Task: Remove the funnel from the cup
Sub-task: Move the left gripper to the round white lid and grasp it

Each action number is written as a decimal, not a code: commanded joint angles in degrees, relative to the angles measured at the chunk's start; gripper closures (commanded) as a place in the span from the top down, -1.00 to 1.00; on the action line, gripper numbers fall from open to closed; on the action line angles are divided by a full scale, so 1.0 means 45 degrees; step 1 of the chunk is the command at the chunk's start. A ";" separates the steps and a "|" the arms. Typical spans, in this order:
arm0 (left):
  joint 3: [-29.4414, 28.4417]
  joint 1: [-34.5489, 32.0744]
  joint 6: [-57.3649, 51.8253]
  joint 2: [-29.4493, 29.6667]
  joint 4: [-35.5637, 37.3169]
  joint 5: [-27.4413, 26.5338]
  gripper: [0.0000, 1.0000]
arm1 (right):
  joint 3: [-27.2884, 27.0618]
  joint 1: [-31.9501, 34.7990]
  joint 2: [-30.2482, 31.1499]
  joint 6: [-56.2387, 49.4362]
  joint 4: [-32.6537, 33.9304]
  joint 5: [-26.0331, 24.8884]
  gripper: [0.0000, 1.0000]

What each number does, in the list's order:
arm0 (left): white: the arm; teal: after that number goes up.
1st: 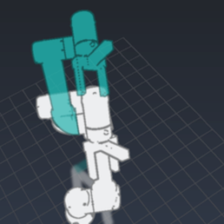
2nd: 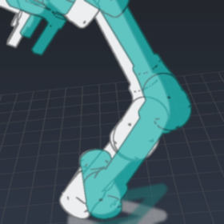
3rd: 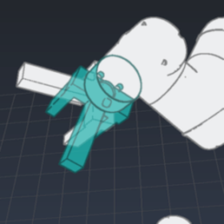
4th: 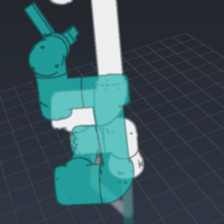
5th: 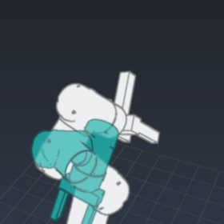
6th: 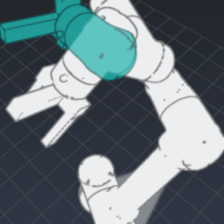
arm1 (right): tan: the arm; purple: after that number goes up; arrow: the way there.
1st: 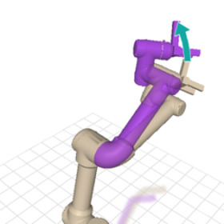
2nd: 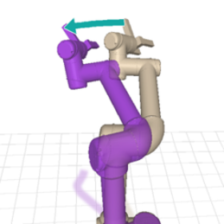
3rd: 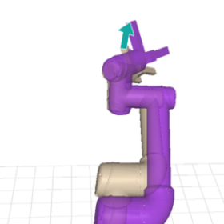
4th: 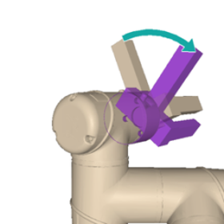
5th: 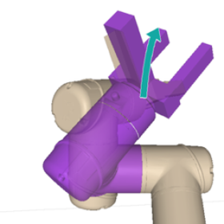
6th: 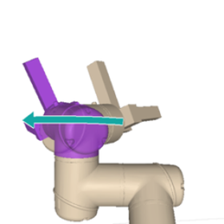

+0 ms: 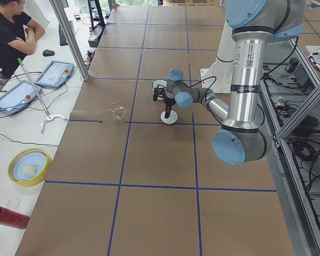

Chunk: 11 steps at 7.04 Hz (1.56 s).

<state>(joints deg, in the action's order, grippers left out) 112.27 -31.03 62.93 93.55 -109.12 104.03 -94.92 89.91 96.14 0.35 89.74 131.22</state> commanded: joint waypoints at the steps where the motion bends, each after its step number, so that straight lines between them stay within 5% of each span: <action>1: 0.0013 0.0116 -0.0001 -0.0008 0.0031 0.0007 0.33 | 0.0000 0.0000 0.0003 0.0000 0.0000 0.0000 1.00; 5: 0.0032 0.0196 -0.0001 -0.0008 0.0070 0.0143 0.19 | 0.0000 0.0000 0.0003 0.0000 0.0000 0.0000 1.00; 7: 0.0071 0.0176 -0.0001 -0.0008 0.0070 0.0143 -0.14 | 0.0000 0.0000 -0.0017 0.0000 0.0000 0.0000 1.00; 10: 0.0304 0.0157 -0.0020 -0.0008 0.0148 0.0143 -1.00 | 0.0000 0.0000 0.0003 0.0000 0.0000 0.0000 1.00; 11: 0.0731 0.0118 -0.0059 -0.0027 0.0651 0.0143 -1.00 | 0.0000 0.0000 0.0003 0.0000 0.0000 0.0000 1.00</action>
<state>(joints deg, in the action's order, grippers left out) 113.88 -30.34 62.81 93.49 -107.94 104.68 -94.92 89.91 96.14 0.35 89.74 131.22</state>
